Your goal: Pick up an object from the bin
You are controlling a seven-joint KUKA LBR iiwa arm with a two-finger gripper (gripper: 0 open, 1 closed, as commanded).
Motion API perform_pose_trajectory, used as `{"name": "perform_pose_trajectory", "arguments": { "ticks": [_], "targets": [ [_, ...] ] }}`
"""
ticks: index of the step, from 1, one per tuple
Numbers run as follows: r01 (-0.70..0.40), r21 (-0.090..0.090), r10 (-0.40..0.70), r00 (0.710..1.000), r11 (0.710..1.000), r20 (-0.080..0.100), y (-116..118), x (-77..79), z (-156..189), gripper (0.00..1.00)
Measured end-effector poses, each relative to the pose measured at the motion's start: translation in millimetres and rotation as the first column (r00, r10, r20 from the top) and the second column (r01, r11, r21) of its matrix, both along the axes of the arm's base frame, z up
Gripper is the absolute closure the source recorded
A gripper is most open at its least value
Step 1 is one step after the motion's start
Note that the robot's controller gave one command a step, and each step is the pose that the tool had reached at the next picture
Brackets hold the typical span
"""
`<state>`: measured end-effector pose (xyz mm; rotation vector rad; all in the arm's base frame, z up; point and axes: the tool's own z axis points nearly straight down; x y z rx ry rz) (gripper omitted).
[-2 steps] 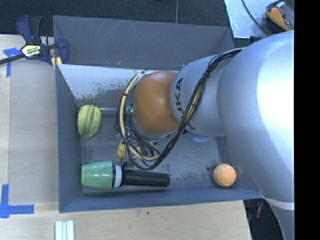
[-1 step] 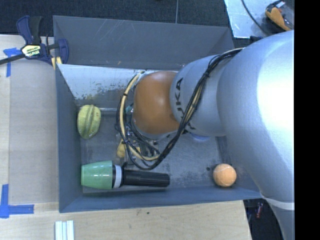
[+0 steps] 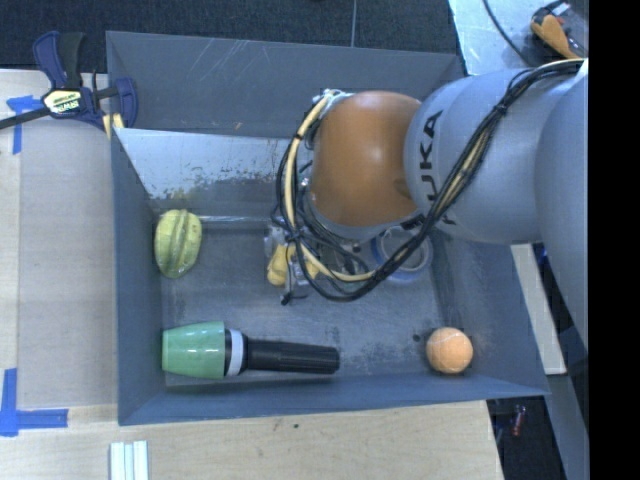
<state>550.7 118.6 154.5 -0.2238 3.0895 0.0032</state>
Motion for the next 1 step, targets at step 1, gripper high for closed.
{"name": "perform_pose_trajectory", "arguments": {
  "ticks": [1],
  "targets": [
    [0.074,0.003,-0.074,0.997,0.997,-0.014,35.4,15.7,53.8,1.00]
  ]
}}
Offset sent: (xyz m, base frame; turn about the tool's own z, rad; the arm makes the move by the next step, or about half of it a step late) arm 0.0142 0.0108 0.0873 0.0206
